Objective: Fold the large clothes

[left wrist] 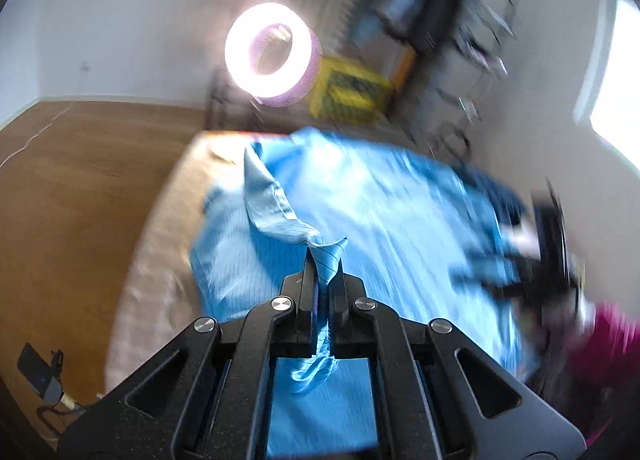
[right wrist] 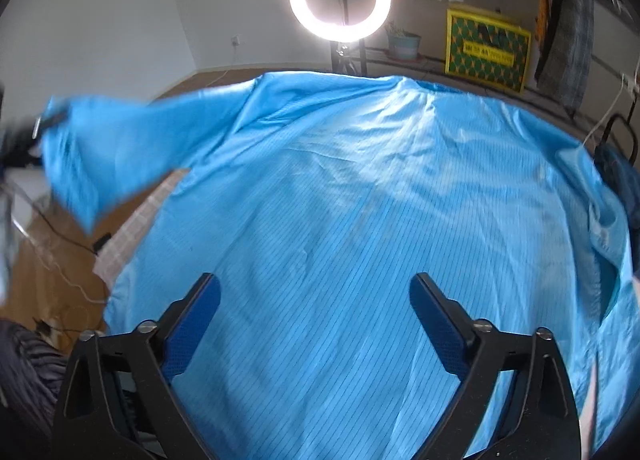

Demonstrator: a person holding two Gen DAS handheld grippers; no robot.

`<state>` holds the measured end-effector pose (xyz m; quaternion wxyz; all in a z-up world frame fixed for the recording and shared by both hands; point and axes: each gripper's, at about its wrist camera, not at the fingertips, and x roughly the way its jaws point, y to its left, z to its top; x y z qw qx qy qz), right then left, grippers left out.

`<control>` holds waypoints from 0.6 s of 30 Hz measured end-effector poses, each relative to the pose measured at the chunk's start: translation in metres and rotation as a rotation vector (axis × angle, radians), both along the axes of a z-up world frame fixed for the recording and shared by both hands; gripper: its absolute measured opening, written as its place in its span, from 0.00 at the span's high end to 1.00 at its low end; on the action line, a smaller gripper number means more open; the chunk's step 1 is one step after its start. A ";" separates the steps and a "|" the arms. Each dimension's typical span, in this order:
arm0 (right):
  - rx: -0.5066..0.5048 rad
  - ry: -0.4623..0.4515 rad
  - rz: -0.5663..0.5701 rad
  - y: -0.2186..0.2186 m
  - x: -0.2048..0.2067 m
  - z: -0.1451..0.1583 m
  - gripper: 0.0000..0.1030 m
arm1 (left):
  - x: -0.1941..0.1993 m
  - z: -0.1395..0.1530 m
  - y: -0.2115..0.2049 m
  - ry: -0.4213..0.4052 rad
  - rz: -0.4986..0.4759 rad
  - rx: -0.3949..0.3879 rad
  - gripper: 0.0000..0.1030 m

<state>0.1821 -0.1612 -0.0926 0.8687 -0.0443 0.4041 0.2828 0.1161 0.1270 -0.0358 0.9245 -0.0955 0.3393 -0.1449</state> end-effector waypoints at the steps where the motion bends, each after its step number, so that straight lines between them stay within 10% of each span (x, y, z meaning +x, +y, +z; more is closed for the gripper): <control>1: 0.007 0.010 -0.002 -0.001 0.004 0.000 0.15 | -0.002 -0.010 -0.016 0.030 -0.040 0.028 0.99; 9: 0.097 0.127 0.005 0.008 0.062 -0.006 0.17 | -0.040 -0.091 -0.073 0.234 -0.218 0.222 0.99; 14: 0.081 0.153 0.003 0.032 0.084 -0.026 0.17 | -0.054 -0.096 -0.078 0.250 -0.243 0.233 0.98; 18: 0.081 0.209 0.019 0.045 0.083 -0.042 0.17 | -0.057 -0.086 -0.069 0.244 -0.259 0.143 0.75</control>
